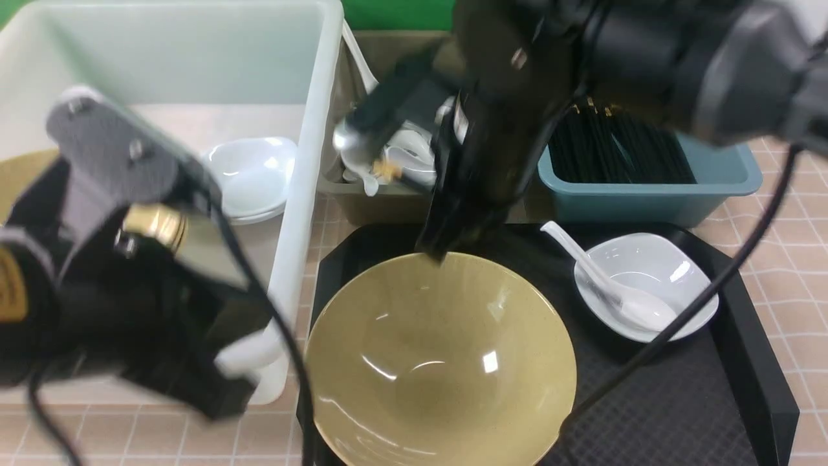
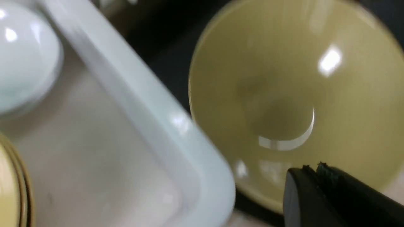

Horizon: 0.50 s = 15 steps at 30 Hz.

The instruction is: On brown table put chopsticks spoon bowls plates into blue grey white boxes.

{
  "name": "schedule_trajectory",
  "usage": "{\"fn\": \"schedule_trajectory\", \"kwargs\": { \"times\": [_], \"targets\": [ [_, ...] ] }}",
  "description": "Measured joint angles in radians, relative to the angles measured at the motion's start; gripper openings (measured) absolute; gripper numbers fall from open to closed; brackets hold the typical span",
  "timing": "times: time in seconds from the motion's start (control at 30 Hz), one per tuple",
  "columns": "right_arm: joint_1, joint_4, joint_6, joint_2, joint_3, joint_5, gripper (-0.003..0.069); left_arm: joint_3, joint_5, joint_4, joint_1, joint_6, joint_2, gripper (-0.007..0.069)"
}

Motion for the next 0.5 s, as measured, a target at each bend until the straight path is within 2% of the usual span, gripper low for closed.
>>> {"fn": "schedule_trajectory", "kwargs": {
  "times": [0.13, 0.17, 0.27, 0.5],
  "targets": [
    [-0.045, -0.025, 0.000, -0.006, -0.073, -0.005, 0.0155, 0.000, -0.197, -0.021, 0.000, -0.041, 0.065, 0.0005],
    [-0.078, -0.029, 0.000, -0.006, -0.090, -0.026, 0.0155, 0.000, -0.281, -0.025, 0.000, -0.047, 0.107, 0.0005],
    [-0.147, -0.035, 0.009, -0.006, -0.105, -0.091, 0.0155, -0.008, -0.391, -0.026, 0.000, -0.049, 0.193, 0.0005],
    [-0.325, -0.037, 0.139, 0.015, -0.109, -0.319, 0.0155, -0.189, -0.420, 0.011, 0.003, -0.025, 0.408, 0.0005]
  ]
}}
